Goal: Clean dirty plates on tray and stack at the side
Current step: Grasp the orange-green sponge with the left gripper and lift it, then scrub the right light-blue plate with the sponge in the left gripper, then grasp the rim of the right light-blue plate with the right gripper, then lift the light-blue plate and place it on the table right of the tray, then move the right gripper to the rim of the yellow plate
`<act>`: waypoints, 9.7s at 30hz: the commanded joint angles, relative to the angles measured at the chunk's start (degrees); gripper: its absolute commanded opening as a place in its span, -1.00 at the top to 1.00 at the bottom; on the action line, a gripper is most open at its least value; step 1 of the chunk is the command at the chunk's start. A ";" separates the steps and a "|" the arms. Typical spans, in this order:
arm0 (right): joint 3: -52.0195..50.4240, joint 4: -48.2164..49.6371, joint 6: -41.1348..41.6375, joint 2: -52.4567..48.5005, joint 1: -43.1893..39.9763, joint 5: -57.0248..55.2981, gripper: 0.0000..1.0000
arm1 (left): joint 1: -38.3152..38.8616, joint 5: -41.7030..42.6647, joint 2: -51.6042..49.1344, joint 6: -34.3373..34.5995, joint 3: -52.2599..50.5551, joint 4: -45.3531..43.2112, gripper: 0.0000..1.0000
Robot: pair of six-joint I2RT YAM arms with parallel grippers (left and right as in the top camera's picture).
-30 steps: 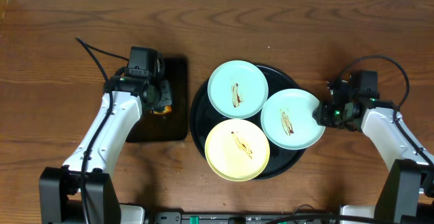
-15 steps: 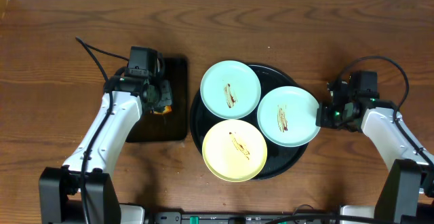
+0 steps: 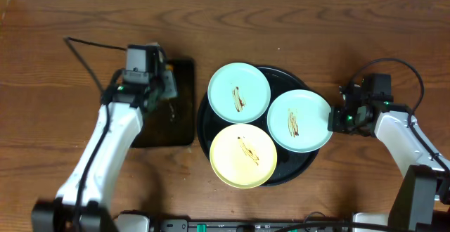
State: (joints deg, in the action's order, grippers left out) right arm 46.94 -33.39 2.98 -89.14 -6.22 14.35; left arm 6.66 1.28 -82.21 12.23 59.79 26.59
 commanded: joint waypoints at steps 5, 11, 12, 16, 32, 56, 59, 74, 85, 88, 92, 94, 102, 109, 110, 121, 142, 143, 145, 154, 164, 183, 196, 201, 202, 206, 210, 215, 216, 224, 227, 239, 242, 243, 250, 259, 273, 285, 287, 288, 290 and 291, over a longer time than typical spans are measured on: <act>0.83 -0.17 -0.07 -0.50 -0.87 -2.12 0.97 | 0.17 -5.68 9.35 0.35 0.35 -4.66 0.86; 0.83 -0.24 -0.07 -0.50 -0.87 -2.10 0.98 | 0.17 -3.63 9.07 1.29 0.33 -2.10 0.86; 0.83 -0.24 -0.07 -0.50 -0.87 -2.10 0.97 | 0.17 -2.27 8.85 1.64 0.33 -1.20 0.85; 0.83 -0.26 -0.04 -0.50 -0.87 -2.08 0.97 | 0.17 3.32 6.51 1.66 0.33 4.46 0.86; 0.83 -0.68 -0.07 -0.50 -0.83 -2.08 0.98 | 0.20 11.65 -5.60 1.40 8.50 18.40 0.86; 0.83 -0.68 -0.04 -0.50 -0.83 -2.08 0.97 | 30.99 17.81 -24.20 2.86 26.16 10.32 0.86; 0.83 -0.66 -0.04 -0.50 -0.83 -2.08 0.97 | 34.75 19.56 -27.43 3.43 26.16 5.81 0.86; 0.83 -0.70 -0.04 -0.50 -0.83 -2.08 0.97 | 42.27 23.26 -40.00 9.73 25.99 -2.93 0.85; 0.83 -1.14 0.15 -0.50 -0.83 -2.08 0.97 | 37.88 10.71 -38.86 12.17 26.05 -0.20 0.86; 0.83 -1.14 0.15 -0.50 -0.83 -2.08 0.97 | 38.16 12.24 -35.98 11.72 26.16 1.36 0.86; 0.83 -1.11 0.15 -0.50 -0.83 -2.08 0.97 | 38.14 12.22 -29.57 11.37 26.16 3.50 0.85; 0.83 -1.09 0.15 -0.50 -0.83 -2.08 0.94 | 38.14 12.20 -26.34 11.37 26.16 5.03 0.85; 0.79 -1.14 0.17 -0.50 -0.83 -1.81 0.80 | 37.35 -1.20 -18.64 10.58 26.16 16.83 0.85; -1.01 -0.24 0.85 -0.50 -0.81 -0.55 0.77 | 31.98 -3.23 -17.86 10.49 26.16 20.90 0.85; -1.03 -0.26 0.81 -0.50 -0.83 -0.59 0.78 | 31.39 -1.07 -17.86 9.68 26.16 20.39 0.85; -1.03 0.00 0.83 -0.50 -0.83 -0.57 0.97 | 34.05 17.94 -23.15 3.87 25.42 11.56 0.86; -1.03 -0.26 0.83 -0.50 -0.83 -0.57 0.97 | 39.26 -3.82 -38.82 8.63 25.51 5.31 0.85; -1.03 -0.26 0.83 -0.50 -0.83 -0.57 0.97 | 39.21 -5.05 -38.32 8.63 25.57 5.25 0.85; -1.03 -0.26 0.83 -0.50 -0.83 -0.57 0.97 | 39.23 -6.05 -36.85 8.31 25.81 5.20 0.85; -1.05 -0.26 0.81 -0.50 -0.83 -0.59 0.95 | 39.65 -1.95 -26.38 8.22 26.49 6.01 0.85; -1.05 -0.68 1.29 -0.50 -0.81 -0.26 0.65 | 35.69 -2.01 -18.58 8.24 26.49 15.54 0.84; -2.67 2.60 3.85 -0.39 1.05 -0.37 0.98 | 7.45 -1.90 -13.25 8.20 26.36 29.16 0.85; 2.58 0.11 2.19 13.31 2.58 -13.40 0.98 | -1.01 1.42 -13.25 8.20 26.25 29.92 0.85; 2.67 1.20 -0.61 19.67 8.76 -26.40 0.97 | -2.01 2.82 -13.27 8.17 25.77 29.92 0.85; 2.67 1.29 -1.22 20.39 10.75 -29.83 0.97 | -2.05 2.80 -13.27 8.17 25.66 29.92 0.85; 2.67 1.29 -3.82 20.94 18.97 -42.47 0.97 | -2.10 2.80 -13.27 8.17 25.51 29.97 0.85; 2.67 1.81 -3.93 20.44 26.16 -52.68 0.97 | -2.10 2.80 -13.27 8.17 25.51 29.94 0.85; 2.67 3.48 -4.50 19.43 35.21 -63.54 0.97 | -2.10 2.80 -13.27 8.17 25.51 29.94 0.85; 2.67 3.78 -5.14 19.21 36.92 -64.76 0.97 | -2.10 2.78 -13.27 8.17 25.51 29.94 0.85; 2.67 7.58 -7.63 18.95 43.47 -73.00 0.98 | -2.10 2.78 -13.27 8.17 25.51 29.94 0.85; 2.67 9.55 -9.73 18.95 43.60 -73.07 0.97 | -2.10 2.78 -13.27 8.17 25.51 29.94 0.85; 2.67 12.17 -17.29 18.95 45.46 -72.48 0.98 | -2.10 2.78 -13.27 8.17 25.49 29.94 0.85; 2.67 12.24 -9.73 18.95 43.71 -76.00 0.98 | -2.10 2.78 -13.27 8.17 25.49 29.94 0.87; 2.67 12.20 -8.59 18.95 43.41 -74.84 0.98 | -2.10 2.78 -13.27 8.17 25.49 29.94 0.85; 2.67 11.50 -4.33 18.95 41.62 -71.95 0.98 | -2.10 2.78 -13.27 8.20 25.49 29.94 0.85; 2.67 9.88 7.74 18.95 23.04 -59.30 0.98 | -2.10 2.78 -13.27 8.20 25.51 29.94 0.85; 2.40 5.84 16.98 11.74 -10.23 -32.76 0.98 | -2.10 2.80 -13.27 8.20 25.51 29.94 0.85; 2.73 7.65 16.87 6.08 -16.20 -15.45 0.44 | -2.10 2.80 -13.27 8.20 25.49 29.97 0.85; 2.78 7.78 16.65 7.08 -16.04 -9.33 0.32 | -2.10 2.82 -13.27 8.20 25.49 29.97 0.85; 2.78 7.80 16.63 7.61 -15.87 -5.68 0.27 | -2.10 2.82 -13.27 8.20 25.49 29.97 0.85; 2.78 7.15 15.52 8.79 -15.26 3.74 0.21 | -2.08 2.84 -13.27 8.20 25.51 30.16 0.85; 2.78 6.71 14.45 9.11 -14.78 8.13 0.19 | -2.08 2.84 -13.27 8.17 25.49 30.36 0.85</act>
State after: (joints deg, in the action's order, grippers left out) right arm 48.82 -26.15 19.14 -82.39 -22.13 5.69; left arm 4.91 4.14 -96.09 19.90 85.54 56.51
